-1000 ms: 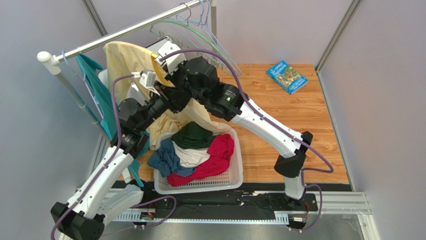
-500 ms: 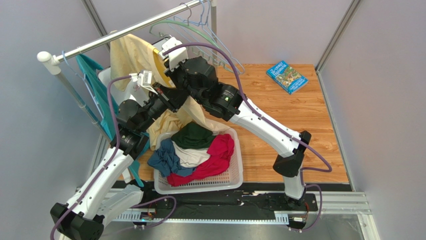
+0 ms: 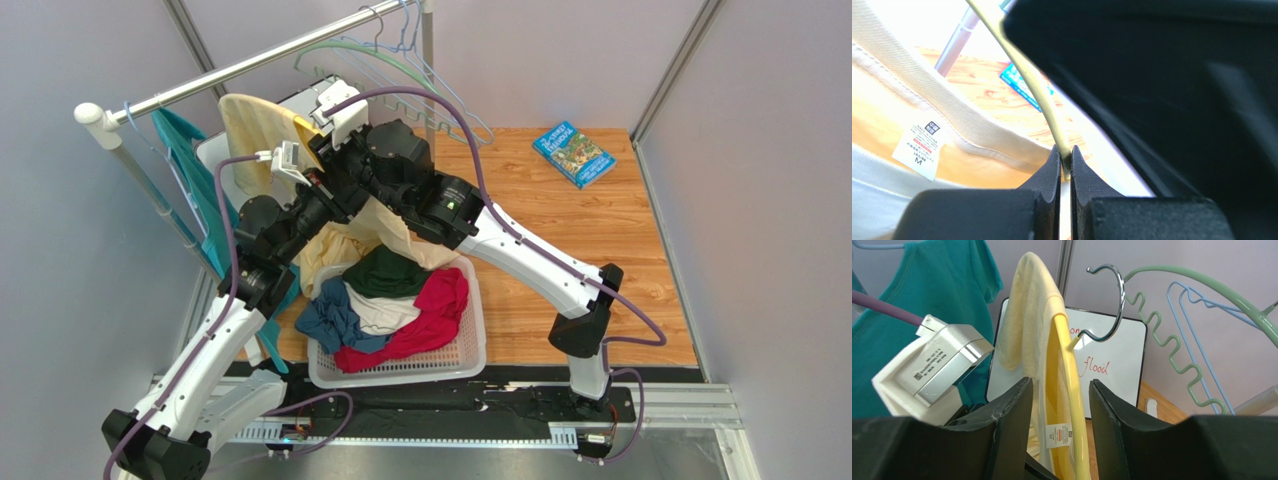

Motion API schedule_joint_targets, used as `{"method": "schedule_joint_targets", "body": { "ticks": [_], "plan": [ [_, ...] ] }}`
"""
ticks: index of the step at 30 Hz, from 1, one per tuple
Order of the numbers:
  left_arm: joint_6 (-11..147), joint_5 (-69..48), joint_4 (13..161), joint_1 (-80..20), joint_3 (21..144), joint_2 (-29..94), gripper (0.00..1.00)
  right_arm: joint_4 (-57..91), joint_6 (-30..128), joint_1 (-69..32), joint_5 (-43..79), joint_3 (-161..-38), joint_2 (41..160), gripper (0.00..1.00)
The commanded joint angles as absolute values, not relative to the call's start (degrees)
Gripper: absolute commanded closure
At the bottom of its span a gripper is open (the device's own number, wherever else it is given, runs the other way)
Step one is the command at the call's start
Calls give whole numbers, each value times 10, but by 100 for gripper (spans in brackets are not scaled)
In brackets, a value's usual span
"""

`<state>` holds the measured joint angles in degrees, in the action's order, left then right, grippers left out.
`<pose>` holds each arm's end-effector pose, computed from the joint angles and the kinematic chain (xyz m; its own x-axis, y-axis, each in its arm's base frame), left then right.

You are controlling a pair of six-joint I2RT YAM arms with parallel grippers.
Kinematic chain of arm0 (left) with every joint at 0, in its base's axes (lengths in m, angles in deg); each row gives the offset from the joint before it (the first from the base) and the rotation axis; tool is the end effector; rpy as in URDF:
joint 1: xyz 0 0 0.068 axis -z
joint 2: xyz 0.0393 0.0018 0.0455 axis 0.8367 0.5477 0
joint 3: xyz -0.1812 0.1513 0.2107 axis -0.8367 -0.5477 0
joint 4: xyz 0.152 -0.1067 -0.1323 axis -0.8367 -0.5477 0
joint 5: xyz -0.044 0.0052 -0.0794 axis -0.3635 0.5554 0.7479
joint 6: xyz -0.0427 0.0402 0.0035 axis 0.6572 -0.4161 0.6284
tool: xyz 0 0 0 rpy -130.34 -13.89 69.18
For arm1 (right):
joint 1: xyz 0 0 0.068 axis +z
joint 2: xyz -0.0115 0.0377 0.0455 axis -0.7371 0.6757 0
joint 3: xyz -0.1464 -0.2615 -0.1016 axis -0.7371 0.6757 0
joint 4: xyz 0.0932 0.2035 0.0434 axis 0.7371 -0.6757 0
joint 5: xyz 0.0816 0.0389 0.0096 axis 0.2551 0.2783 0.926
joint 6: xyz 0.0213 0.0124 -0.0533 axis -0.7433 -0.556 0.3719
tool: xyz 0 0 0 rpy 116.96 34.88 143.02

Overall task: Place the t-shirt on the hanger
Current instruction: Place the hanger at the clothesline.

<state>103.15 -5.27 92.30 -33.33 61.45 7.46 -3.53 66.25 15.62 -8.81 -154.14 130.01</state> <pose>0.1301 -0.0674 0.4294 -0.3533 -0.6227 -0.6981 0.5004 0.5048 -0.7035 0.2023 0.3690 0.5258 0.1123 -0.1516 -0.9820 -0.6906 0.6987 -0.1868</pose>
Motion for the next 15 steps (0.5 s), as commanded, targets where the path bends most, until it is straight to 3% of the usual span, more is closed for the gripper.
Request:
{"method": "schedule_joint_targets", "body": {
  "ticks": [1,5,11,15],
  "plan": [
    [1024,-53,955,-343,651,65,100,13,661,161,-88,-1544,1260,50],
    [1003,-50,971,-349,666,62,100,20,664,160,-95,-1541,1237,23],
    [985,-47,990,-357,699,65,100,53,685,158,-113,-1488,1163,0],
    [988,-63,985,-380,717,69,100,54,702,150,-122,-1459,1128,0]
  ]
}}
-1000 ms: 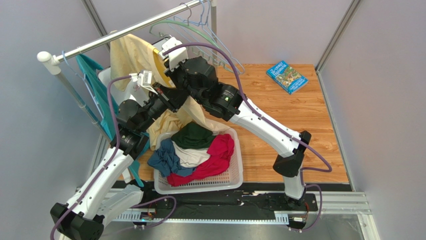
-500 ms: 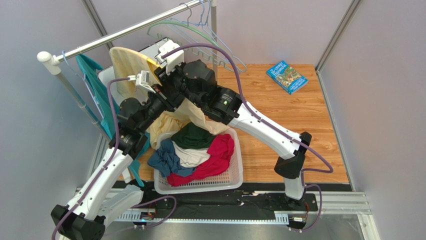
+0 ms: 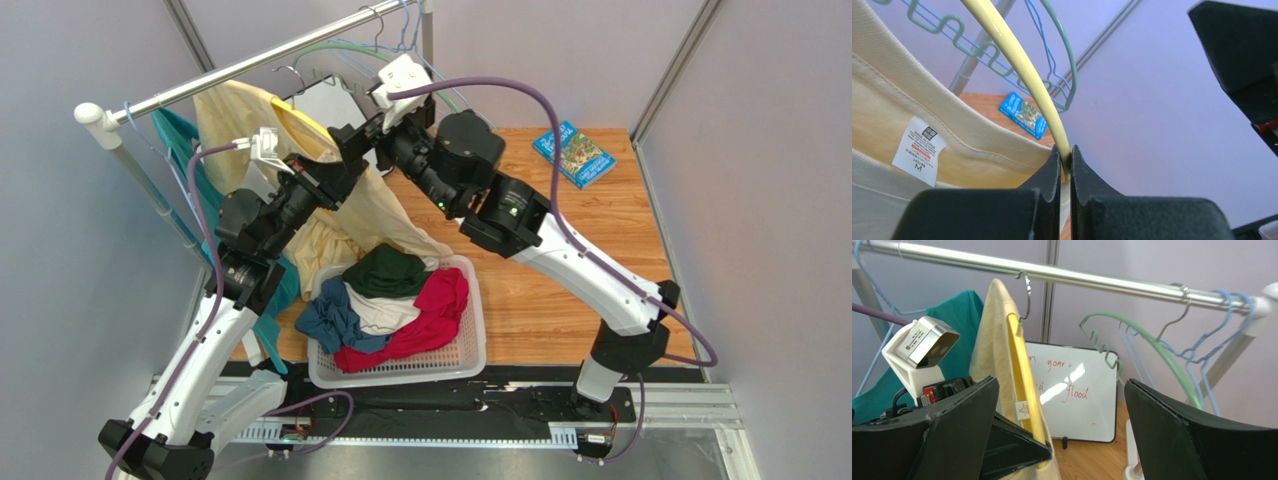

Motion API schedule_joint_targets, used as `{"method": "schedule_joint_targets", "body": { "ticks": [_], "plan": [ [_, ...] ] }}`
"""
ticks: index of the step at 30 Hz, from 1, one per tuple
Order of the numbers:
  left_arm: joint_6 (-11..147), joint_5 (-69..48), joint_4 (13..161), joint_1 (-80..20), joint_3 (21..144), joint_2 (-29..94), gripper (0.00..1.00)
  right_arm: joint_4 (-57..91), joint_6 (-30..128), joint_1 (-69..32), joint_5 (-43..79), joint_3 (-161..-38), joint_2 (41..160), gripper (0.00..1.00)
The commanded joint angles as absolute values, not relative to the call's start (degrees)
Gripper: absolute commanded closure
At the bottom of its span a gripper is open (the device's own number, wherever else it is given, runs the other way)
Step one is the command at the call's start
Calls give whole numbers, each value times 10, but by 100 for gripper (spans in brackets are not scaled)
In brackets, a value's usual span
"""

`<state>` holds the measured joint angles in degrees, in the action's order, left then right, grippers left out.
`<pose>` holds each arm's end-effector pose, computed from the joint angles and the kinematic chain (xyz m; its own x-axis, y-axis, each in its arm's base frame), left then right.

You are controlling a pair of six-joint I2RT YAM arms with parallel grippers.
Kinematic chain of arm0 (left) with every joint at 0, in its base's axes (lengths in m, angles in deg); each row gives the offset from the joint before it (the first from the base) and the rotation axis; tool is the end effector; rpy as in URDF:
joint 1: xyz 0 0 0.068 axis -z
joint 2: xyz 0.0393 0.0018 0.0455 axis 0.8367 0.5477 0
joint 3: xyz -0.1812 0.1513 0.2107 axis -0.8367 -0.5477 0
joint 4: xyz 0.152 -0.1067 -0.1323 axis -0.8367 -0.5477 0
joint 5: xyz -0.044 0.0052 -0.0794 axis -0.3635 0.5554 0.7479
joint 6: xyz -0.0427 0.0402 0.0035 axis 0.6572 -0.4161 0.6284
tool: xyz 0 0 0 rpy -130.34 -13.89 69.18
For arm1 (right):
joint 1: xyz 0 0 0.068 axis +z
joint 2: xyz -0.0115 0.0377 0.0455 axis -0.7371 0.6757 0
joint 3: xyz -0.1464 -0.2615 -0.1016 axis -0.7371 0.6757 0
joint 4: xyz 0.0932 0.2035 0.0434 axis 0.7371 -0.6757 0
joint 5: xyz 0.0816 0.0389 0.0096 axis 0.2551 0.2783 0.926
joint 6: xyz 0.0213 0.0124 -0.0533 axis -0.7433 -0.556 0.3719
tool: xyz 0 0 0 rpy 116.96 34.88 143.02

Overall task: Place the t-shirt on the hanger
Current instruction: Place the hanger at the clothesline.

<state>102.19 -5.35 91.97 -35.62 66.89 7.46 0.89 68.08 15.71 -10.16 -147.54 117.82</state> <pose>0.1247 -0.0590 0.4590 -0.2600 -0.6510 -0.7132 0.5409 0.5136 -0.6660 0.1673 0.2991 0.5789 0.2081 -0.0244 -0.9778 -0.6562 0.7378 -0.1581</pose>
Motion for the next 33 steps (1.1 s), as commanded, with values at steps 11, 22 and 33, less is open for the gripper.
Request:
{"method": "schedule_joint_targets", "body": {
  "ticks": [11,22,33],
  "plan": [
    [1047,-98,958,-457,768,91,100,61,744,139,-133,-1367,1046,0],
    [1081,-149,864,-500,745,80,100,52,753,135,-141,-1326,1010,0],
    [982,-46,829,-500,671,27,21,17,759,129,-134,-1249,955,0]
  ]
}}
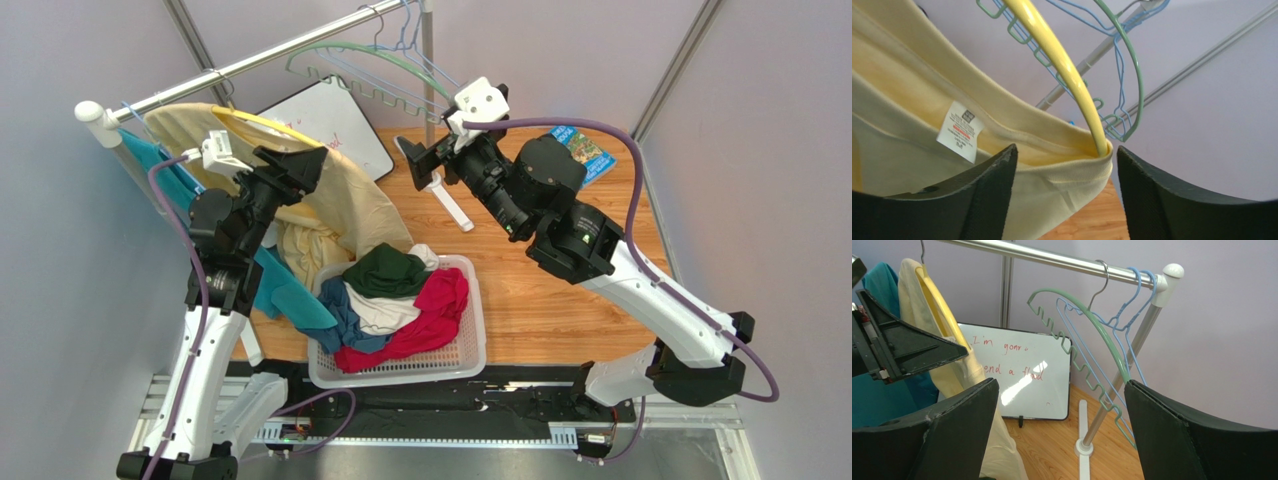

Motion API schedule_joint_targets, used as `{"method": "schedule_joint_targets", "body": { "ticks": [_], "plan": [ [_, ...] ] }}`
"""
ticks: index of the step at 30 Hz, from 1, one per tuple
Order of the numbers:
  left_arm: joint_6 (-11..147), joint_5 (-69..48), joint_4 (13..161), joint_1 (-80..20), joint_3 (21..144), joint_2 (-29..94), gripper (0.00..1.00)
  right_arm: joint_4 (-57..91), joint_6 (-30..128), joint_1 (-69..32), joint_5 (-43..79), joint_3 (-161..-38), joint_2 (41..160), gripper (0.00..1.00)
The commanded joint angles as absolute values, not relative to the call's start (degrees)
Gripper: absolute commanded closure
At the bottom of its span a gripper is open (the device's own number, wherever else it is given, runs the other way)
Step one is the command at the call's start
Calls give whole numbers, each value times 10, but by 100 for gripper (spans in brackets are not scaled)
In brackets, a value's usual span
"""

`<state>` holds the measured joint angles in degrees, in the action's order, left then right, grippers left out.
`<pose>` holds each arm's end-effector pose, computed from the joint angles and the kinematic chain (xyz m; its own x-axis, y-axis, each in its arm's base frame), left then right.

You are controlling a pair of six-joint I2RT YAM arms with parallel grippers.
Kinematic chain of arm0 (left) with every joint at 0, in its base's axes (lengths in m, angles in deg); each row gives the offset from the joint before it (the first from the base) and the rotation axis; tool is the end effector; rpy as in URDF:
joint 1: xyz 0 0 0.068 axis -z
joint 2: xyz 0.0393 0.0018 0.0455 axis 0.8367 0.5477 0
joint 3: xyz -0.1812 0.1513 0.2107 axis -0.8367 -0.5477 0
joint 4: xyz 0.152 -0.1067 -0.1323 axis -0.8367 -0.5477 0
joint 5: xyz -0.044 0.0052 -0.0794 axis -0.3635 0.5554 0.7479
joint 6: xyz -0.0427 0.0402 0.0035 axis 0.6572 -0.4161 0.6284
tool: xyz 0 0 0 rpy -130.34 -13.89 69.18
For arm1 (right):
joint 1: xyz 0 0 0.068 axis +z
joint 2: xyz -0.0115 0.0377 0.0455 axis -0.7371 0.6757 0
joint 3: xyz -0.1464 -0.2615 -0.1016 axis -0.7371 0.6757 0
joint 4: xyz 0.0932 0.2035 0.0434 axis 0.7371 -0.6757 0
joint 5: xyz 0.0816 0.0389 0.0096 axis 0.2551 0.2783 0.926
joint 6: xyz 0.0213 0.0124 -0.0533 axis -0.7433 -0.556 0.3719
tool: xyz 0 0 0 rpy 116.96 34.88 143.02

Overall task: Place the t-shirt on the hanger
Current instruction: Place the hanger at the clothesline, then reset both arms

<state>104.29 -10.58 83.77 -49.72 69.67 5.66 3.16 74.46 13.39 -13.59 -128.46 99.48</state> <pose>0.1235 -0.0215 0.4615 -0.0874 -0.7328 -0.6748 0.2948 0.6281 -0.7202 0.1337 0.2053 0.5787 0.2730 -0.1069 -0.9560 -0.5518 0.7966 -0.2467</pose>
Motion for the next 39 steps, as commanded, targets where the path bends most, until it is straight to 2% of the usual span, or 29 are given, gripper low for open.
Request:
{"method": "schedule_joint_targets", "body": {
  "ticks": [1,5,6,7,13,19,22,28,33,39],
  "plan": [
    [969,-34,820,-500,654,18,16,16,768,129,-128,-1232,946,0],
    [898,25,769,-500,615,-44,8,12,794,127,-114,-1172,898,0],
    [883,37,738,-500,609,-54,2,9,796,125,-113,-1150,880,0],
    [869,52,722,-500,603,-64,1,5,799,125,-110,-1141,870,0],
    [661,107,518,-500,658,-94,1,-30,781,105,-114,-1070,804,0],
    [417,66,317,-500,774,-31,1,-91,700,36,-64,-991,733,0],
    [326,87,219,-500,839,20,1,-114,665,-11,-35,-960,710,0],
    [264,107,86,-500,919,65,1,-145,612,-83,27,-869,649,0],
    [242,116,26,-490,907,66,1,-168,586,-122,53,-814,609,0],
    [252,63,26,-488,893,6,1,-187,570,-150,91,-783,581,0]
  ]
}}
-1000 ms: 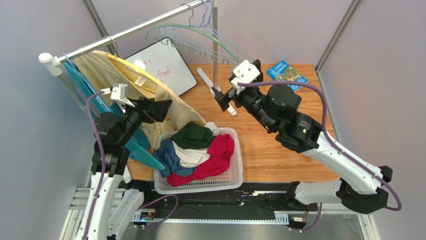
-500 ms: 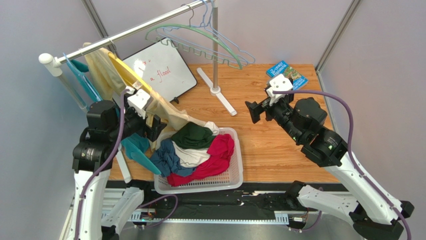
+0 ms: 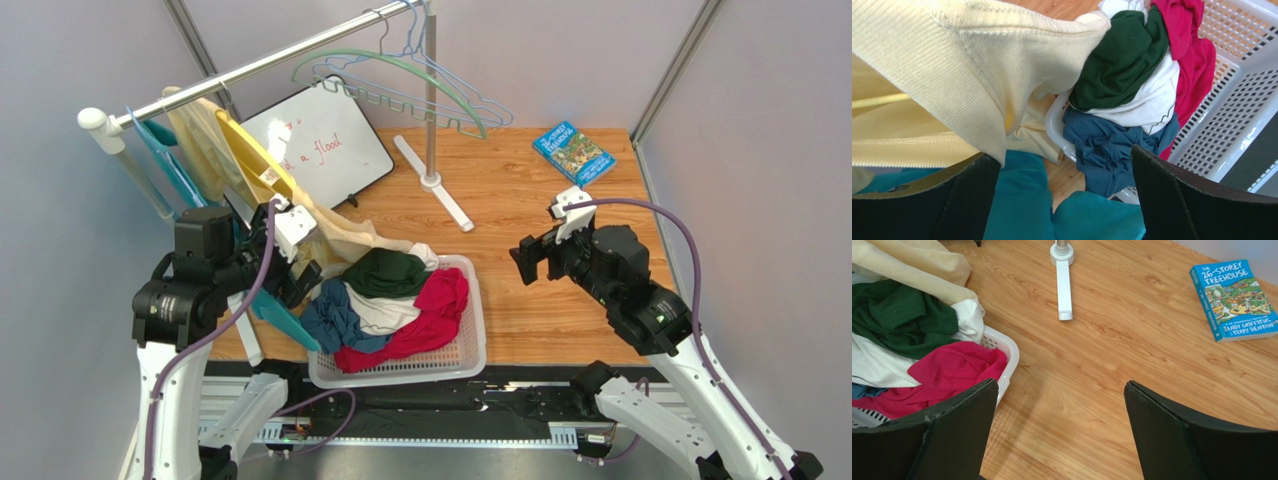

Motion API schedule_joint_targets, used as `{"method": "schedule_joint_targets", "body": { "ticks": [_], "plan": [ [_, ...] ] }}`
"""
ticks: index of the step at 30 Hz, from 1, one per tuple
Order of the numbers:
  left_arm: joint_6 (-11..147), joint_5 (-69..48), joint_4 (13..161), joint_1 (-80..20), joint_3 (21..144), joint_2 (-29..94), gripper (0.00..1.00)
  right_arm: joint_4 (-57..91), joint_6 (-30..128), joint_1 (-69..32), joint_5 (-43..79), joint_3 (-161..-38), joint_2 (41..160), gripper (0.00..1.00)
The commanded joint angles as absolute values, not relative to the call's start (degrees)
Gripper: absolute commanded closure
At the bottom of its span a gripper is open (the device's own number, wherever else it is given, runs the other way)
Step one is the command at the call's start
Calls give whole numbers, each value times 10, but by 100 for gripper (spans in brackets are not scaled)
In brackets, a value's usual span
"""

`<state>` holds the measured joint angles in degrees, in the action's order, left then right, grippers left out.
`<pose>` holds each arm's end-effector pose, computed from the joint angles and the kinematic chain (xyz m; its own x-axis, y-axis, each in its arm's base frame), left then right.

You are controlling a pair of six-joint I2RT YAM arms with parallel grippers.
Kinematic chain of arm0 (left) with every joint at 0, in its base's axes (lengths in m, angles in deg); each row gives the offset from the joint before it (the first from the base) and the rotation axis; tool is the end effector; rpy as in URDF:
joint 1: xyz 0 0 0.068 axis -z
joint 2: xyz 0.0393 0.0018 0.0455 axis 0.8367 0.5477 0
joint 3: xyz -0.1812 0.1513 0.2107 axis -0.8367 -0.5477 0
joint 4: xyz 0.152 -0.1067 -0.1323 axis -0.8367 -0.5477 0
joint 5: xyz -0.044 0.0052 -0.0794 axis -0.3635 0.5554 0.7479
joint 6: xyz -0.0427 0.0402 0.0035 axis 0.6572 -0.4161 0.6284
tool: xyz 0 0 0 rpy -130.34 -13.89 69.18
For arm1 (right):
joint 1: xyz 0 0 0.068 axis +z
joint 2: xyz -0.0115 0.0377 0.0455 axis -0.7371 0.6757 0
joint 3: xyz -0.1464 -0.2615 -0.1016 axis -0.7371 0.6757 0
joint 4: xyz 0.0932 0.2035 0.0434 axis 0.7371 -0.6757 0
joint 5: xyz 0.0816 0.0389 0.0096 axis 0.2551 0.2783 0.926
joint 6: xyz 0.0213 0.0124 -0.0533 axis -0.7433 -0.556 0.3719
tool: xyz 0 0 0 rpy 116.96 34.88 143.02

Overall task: Place the t-shirt on the hanger
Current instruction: Reset both arms

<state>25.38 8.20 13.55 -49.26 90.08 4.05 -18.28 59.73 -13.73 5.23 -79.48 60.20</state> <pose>0.0379 -0.0246 0.4324 -0.2960 0.4981 -0.8150 0.7191 0.6778 0.1531 0.0702 0.0429 0.3854 -0.2678 -0.2573 -0.9285 -0.5091 0.8560 -0.0903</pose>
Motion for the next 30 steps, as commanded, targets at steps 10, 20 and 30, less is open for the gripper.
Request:
{"method": "schedule_joint_targets", "body": {
  "ticks": [10,20,30],
  "plan": [
    [327,-25,74,-488,936,-79,1,-210,563,-168,124,-769,552,0],
    [413,-42,209,-488,1038,-15,1,-206,574,-171,137,-812,577,0],
    [389,119,134,-456,971,27,1,-212,563,-171,165,-803,574,1]
  ]
}}
